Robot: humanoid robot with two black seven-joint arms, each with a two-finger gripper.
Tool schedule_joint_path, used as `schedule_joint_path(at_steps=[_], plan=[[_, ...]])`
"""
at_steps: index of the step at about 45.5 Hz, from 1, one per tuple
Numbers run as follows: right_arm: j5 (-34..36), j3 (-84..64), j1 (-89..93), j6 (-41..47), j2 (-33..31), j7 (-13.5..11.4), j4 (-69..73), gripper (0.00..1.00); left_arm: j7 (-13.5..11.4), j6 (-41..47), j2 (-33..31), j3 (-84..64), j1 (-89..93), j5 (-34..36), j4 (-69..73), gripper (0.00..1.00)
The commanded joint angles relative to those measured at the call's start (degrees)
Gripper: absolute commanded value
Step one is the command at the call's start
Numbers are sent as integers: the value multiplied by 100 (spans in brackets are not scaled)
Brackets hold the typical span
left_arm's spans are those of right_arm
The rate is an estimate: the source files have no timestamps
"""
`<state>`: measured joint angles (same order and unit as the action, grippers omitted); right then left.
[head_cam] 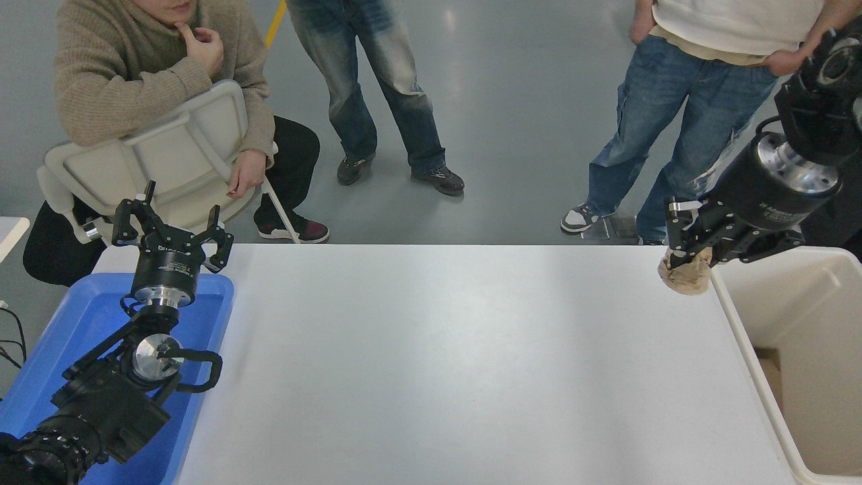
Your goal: Pick up paper ball place in dustbin
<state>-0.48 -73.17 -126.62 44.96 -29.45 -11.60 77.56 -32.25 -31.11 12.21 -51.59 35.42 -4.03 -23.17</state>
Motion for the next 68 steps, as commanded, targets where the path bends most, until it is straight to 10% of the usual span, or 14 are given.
schedule_joint_path(at_steps=[1, 14, 26, 68], plan=[[-418, -285, 199, 4, -1045, 0, -259, 0, 0, 0, 0, 0, 0, -1, 6, 99], [-691, -171, 1472, -65, -2100, 9, -804, 0, 0, 0, 0, 0, 0, -1, 6, 99], [-585, 1163, 4644, -3888, -2109, 9, -1620, 0, 0, 0, 0, 0, 0, -1, -3, 99], [-576, 4021, 8698, -5392, 537, 26, -6798, 0, 0, 0, 0, -9, 0, -1, 6, 99]])
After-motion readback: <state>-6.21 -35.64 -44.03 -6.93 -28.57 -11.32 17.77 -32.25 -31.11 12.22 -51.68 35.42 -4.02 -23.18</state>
